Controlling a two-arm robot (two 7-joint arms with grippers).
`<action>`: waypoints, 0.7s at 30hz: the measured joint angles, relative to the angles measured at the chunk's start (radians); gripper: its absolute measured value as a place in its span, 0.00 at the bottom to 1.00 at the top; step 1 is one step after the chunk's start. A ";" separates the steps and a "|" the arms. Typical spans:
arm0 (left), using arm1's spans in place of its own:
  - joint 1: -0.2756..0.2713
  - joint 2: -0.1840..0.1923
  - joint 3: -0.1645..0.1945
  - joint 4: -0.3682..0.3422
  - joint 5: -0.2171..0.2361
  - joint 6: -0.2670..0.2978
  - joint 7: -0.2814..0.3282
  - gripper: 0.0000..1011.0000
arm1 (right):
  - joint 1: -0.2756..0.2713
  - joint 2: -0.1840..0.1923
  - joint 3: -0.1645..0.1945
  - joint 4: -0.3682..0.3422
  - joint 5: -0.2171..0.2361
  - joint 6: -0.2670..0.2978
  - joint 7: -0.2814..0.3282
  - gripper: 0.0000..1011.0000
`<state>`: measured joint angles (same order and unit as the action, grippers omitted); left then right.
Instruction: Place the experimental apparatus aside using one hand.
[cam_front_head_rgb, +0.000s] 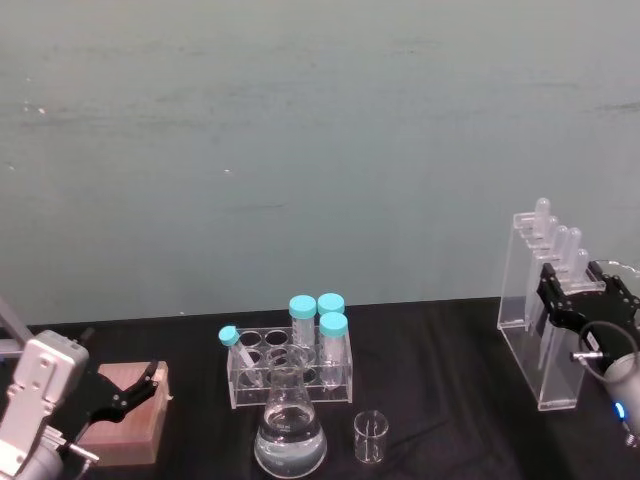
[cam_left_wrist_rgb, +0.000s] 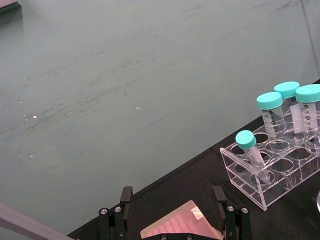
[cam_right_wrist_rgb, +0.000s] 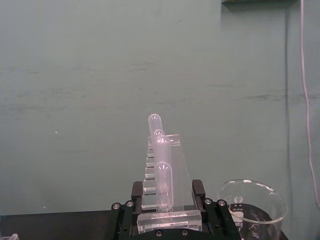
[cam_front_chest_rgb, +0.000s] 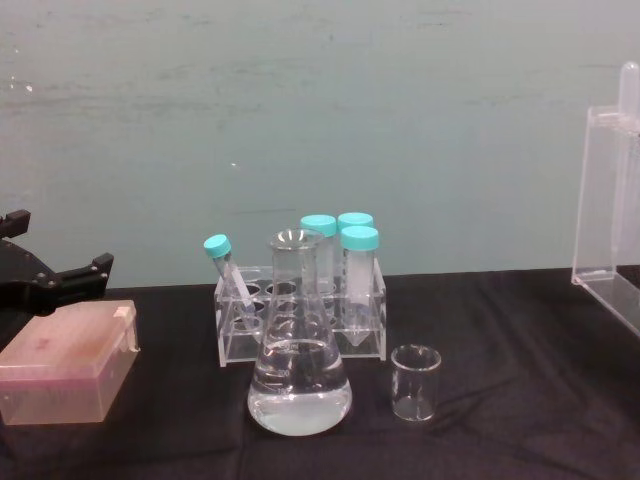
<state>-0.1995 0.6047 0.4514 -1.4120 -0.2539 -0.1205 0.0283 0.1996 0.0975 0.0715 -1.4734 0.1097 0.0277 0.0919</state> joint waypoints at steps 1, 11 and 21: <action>0.000 0.000 0.000 0.000 0.000 0.000 0.000 0.99 | 0.000 0.002 0.001 0.001 0.001 0.000 0.001 0.60; 0.000 0.000 0.000 0.000 0.000 0.000 0.000 0.99 | 0.007 0.027 0.019 0.018 0.026 -0.008 0.024 0.60; 0.000 0.000 0.000 0.000 0.000 0.000 0.000 0.99 | 0.013 0.045 0.024 0.039 0.053 -0.017 0.046 0.60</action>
<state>-0.1996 0.6047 0.4514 -1.4120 -0.2539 -0.1205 0.0283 0.2129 0.1428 0.0953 -1.4348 0.1624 0.0107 0.1375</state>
